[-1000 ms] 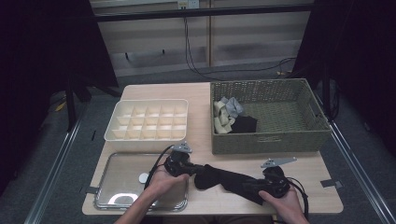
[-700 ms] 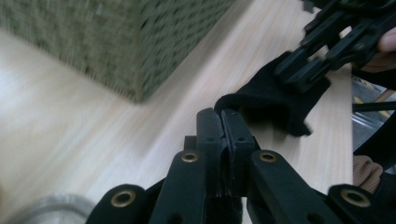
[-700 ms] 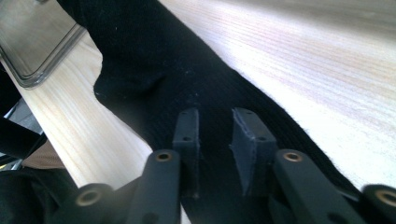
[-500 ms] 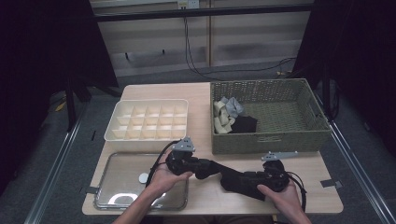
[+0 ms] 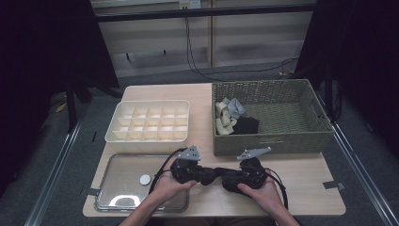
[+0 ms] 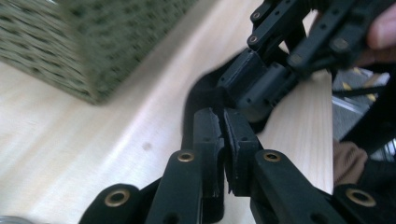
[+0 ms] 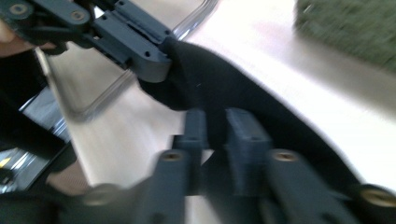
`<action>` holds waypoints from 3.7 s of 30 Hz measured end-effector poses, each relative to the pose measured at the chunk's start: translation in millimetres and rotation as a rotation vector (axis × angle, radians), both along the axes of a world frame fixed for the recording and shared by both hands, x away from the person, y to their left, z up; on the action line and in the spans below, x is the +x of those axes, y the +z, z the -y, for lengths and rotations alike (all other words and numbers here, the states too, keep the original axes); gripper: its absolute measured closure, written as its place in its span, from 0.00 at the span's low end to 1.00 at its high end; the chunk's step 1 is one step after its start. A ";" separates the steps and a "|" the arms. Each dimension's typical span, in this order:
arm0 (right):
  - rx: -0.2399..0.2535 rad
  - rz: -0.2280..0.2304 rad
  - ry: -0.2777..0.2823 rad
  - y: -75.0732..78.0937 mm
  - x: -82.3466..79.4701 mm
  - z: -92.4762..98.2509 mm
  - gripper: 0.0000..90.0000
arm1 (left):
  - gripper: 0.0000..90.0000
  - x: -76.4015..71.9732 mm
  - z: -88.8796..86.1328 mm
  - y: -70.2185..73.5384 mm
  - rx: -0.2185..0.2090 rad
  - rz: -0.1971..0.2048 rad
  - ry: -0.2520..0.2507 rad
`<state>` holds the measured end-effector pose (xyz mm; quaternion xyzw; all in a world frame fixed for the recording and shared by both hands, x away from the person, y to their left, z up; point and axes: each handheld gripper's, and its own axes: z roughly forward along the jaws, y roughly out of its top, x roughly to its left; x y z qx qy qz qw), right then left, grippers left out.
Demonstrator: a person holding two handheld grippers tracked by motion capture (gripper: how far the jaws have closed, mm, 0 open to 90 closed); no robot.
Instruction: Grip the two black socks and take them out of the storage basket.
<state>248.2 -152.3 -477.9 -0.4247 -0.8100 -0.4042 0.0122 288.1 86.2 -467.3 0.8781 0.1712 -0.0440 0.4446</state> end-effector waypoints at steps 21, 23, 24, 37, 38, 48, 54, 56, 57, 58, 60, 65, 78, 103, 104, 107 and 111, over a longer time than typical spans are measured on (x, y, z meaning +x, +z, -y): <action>0.003 -0.063 -0.067 -14.2 -27.6 41.8 0.80 | 0.77 -8.5 -2.7 -23.0 0.080 -0.085 -0.052; 0.008 -0.059 -0.076 -13.9 -31.1 46.7 0.80 | 0.75 -7.9 -7.2 -19.6 0.046 -0.093 -0.048; 0.009 -0.059 -0.082 -13.6 -32.3 48.7 0.80 | 0.75 -6.6 -9.9 -17.1 0.032 -0.096 -0.042; -0.019 -0.052 -0.123 -17.3 -35.5 64.6 0.80 | 0.75 3.4 -9.7 -31.5 0.092 -0.085 0.038; -0.029 -0.051 -0.127 -16.8 -35.8 65.5 0.80 | 0.75 3.7 -10.5 -31.8 0.088 -0.083 0.039; -0.059 -0.018 -0.196 -17.5 -31.2 83.3 0.81 | 0.76 -4.6 -19.9 -29.3 0.113 -0.087 0.028; -0.043 -0.020 -0.210 -17.7 -29.3 83.0 0.76 | 0.75 -6.8 -24.3 -25.8 0.092 -0.085 0.047; -0.037 -0.022 -0.210 -17.5 -29.5 83.3 0.76 | 0.79 -3.6 -27.2 -23.1 0.078 -0.075 0.060; -0.032 -0.024 -0.210 -17.7 -29.4 83.7 0.75 | 0.80 -1.9 -28.5 -22.5 0.066 -0.076 0.073; -0.031 -0.024 -0.209 -17.8 -29.3 84.0 0.76 | 0.80 0.0 -30.2 -21.8 0.074 -0.079 0.080; -0.029 -0.023 -0.210 -18.0 -29.6 84.3 0.75 | 0.78 3.6 -32.0 -23.9 0.079 -0.069 0.107; -0.034 -0.018 -0.208 -18.2 -31.0 85.3 0.76 | 0.71 5.7 -30.0 -31.9 0.088 -0.068 0.107; -0.050 -0.006 -0.253 -17.1 -34.7 98.2 0.69 | 0.67 -2.1 -22.1 -33.5 0.069 -0.072 0.073; 0.074 0.058 -0.227 -0.6 -15.7 88.5 0.37 | 0.22 0.5 -36.7 -19.3 0.010 -0.049 0.178; 0.077 0.062 -0.228 0.3 -14.6 89.0 0.35 | 0.22 1.7 -38.1 -16.7 0.011 -0.038 0.183; 0.074 0.070 -0.228 3.5 -10.6 87.8 0.32 | 0.18 4.2 -44.4 -9.3 0.012 -0.016 0.205; 0.071 0.079 -0.219 7.7 -7.7 81.5 0.32 | 0.16 5.0 -57.9 -2.8 0.026 0.012 0.220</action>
